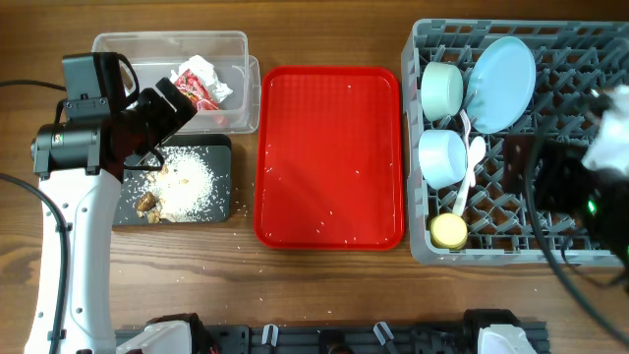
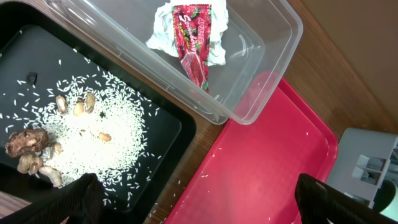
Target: Sort waste into correct bins and load items into the dishwasher rack
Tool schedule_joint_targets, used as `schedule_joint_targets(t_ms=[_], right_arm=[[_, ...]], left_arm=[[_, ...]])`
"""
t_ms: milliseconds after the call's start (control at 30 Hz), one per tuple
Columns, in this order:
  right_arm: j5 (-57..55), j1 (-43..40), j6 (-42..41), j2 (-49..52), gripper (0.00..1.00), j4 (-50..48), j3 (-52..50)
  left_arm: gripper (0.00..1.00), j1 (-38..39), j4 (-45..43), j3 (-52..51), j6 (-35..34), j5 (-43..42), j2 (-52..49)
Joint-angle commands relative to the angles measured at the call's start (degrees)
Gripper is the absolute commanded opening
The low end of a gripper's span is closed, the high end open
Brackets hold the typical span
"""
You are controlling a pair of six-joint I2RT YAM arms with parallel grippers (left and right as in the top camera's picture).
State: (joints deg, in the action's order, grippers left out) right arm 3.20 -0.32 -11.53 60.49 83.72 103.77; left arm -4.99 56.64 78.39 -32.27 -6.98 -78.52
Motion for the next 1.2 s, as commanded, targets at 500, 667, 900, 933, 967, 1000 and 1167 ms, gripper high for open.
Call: schedule_joint_targets(t_ms=[500, 667, 900, 933, 967, 1000, 1167], right_arm=[[4.3, 0.1, 7.0, -36.7, 1.0, -65.0, -63.5], [7.4, 0.1, 4.9, -50.7, 1.0, -82.8, -91.1], [8.1, 0.1, 3.4, -60.3, 1.0, -86.1, -103.5], [9.5, 0.1, 3.4, -60.3, 1.0, -85.2, -103.5], [9.8, 0.1, 3.4, -60.3, 1.0, -85.0, -103.5], [9.8, 0.1, 3.5, -60.3, 1.0, -85.0, -103.5], [9.8, 0.1, 3.5, -59.7, 1.0, -84.9, -103.5]], left_arm=[[1.0, -0.4, 0.0, 0.3, -0.2, -0.5, 0.0], [1.0, -0.4, 0.0, 0.3, -0.1, -0.5, 0.0], [1.0, -0.4, 0.0, 0.3, -0.2, -0.5, 0.0], [1.0, -0.4, 0.0, 0.3, -0.2, -0.5, 0.0], [1.0, -0.4, 0.0, 0.3, -0.2, -0.5, 0.0], [1.0, -0.4, 0.0, 0.3, -0.2, -0.5, 0.0], [1.0, -0.4, 0.0, 0.3, -0.2, -0.5, 0.0]])
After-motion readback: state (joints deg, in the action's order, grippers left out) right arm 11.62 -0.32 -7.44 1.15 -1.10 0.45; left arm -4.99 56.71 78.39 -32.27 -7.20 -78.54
